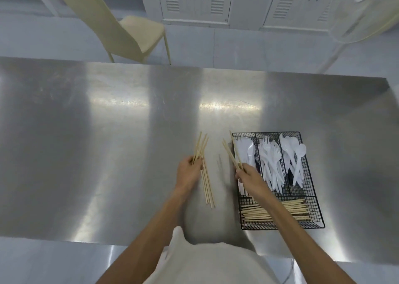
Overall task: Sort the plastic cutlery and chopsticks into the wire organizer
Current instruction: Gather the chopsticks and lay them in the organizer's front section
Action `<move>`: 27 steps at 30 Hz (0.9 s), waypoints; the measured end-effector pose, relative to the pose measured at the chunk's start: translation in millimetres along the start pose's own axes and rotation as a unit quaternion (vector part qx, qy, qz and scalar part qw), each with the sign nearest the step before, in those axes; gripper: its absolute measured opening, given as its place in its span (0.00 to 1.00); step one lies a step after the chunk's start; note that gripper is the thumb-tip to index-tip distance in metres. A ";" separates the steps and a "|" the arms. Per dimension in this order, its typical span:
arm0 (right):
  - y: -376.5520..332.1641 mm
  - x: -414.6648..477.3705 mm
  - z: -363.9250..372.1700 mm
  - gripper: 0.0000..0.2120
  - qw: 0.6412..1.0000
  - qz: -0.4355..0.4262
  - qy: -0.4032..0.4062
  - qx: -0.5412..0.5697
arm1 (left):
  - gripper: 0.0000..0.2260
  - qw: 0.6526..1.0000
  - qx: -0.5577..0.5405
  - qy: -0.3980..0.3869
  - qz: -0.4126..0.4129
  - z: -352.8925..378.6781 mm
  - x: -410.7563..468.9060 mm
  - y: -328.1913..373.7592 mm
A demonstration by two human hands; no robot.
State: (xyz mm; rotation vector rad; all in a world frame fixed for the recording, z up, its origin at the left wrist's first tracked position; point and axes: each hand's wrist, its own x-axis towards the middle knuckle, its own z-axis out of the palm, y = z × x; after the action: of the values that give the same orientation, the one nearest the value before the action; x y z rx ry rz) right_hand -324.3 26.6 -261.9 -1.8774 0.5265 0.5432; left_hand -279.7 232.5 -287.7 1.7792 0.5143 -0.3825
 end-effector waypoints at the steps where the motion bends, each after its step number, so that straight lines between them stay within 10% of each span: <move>1: 4.0 -8.2 -17.4 0.10 1.000 0.005 -0.021 0.002 | 0.10 1.000 0.013 -0.017 0.007 -1.5 -0.7 -0.7; 6: 32.3 -41.0 -97.6 0.07 0.975 0.031 -0.174 -0.135 | 0.10 0.989 0.056 -0.135 0.006 -1.3 -9.9 -5.4; 12: 71.9 -50.4 -126.1 0.12 0.839 -0.032 -0.170 -0.516 | 0.10 0.949 0.167 -0.262 0.047 22.5 -24.9 -0.8; 27: 114.0 -64.7 -97.7 0.23 0.843 -0.169 -0.048 -0.509 | 0.08 0.870 0.322 -0.334 0.167 67.2 -54.3 28.0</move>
State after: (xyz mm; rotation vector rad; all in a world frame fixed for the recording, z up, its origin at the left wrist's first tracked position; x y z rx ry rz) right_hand -430.9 -96.6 -274.6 -2.8412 -0.2623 0.7471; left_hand -310.5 153.7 -254.6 2.1464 -0.4730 -0.9543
